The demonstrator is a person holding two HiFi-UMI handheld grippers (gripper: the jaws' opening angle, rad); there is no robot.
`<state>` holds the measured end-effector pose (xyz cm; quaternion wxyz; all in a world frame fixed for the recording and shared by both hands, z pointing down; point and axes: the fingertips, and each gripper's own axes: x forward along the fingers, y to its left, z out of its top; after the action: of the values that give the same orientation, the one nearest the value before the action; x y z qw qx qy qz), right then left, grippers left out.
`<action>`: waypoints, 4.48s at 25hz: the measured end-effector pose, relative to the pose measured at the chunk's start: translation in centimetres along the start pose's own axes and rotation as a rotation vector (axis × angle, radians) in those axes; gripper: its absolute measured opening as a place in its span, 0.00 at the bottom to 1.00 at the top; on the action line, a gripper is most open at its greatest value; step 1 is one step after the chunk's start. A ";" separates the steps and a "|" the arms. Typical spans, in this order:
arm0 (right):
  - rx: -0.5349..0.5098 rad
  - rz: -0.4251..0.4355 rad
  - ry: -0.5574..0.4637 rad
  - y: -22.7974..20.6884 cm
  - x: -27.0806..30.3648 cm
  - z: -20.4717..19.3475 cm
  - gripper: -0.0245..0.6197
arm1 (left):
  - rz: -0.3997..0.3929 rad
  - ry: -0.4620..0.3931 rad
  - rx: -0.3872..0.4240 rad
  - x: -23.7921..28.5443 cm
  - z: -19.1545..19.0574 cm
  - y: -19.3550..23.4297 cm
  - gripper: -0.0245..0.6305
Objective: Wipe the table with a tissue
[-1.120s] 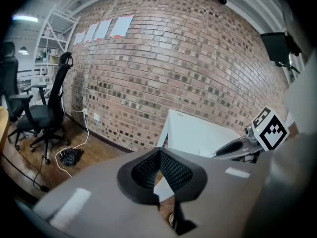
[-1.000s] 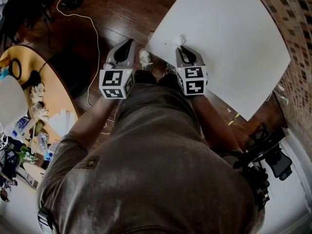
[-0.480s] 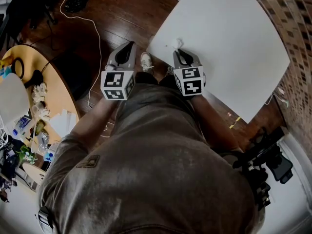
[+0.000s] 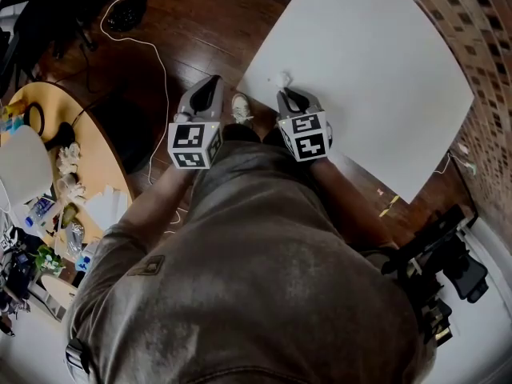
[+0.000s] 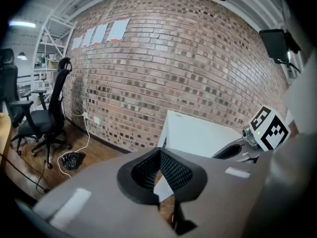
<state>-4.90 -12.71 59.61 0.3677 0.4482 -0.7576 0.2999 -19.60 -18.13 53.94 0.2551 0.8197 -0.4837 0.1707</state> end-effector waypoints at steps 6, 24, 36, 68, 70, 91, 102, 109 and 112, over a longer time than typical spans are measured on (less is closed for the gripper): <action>0.041 -0.021 -0.068 -2.0 -0.9 2.4 0.13 | -0.006 -0.025 0.034 0.0 1.1 -0.8 0.04; -0.004 -0.034 -0.088 -4.9 1.5 6.5 0.13 | 0.039 -0.058 0.032 -0.2 2.5 0.5 0.04; -0.023 0.011 -0.027 -2.7 2.3 3.3 0.13 | 0.042 -0.039 0.014 0.3 1.9 1.0 0.04; -0.081 0.170 0.015 3.2 2.1 1.8 0.13 | 0.058 -0.036 0.018 -1.0 1.1 0.6 0.04; -0.087 0.186 0.008 3.8 2.2 2.0 0.13 | 0.060 -0.034 0.030 -1.1 1.2 0.6 0.04; 0.049 0.077 -0.022 -0.9 0.5 0.1 0.13 | -0.030 0.003 0.094 0.5 1.3 -2.5 0.04; 0.128 0.011 -0.030 -4.2 -1.1 -1.0 0.13 | -0.057 -0.009 0.121 1.1 1.8 -4.1 0.04; 0.063 0.063 -0.025 -1.3 0.2 -0.1 0.13 | -0.013 -0.008 0.087 -0.1 1.0 -2.1 0.04; 0.033 0.093 -0.021 0.2 0.8 0.4 0.13 | 0.006 -0.009 0.068 -0.7 0.9 -1.3 0.04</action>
<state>-5.45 -13.29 60.06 0.3380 0.4215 -0.7765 0.3244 -18.76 -17.59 52.53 0.2243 0.8271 -0.4812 0.1843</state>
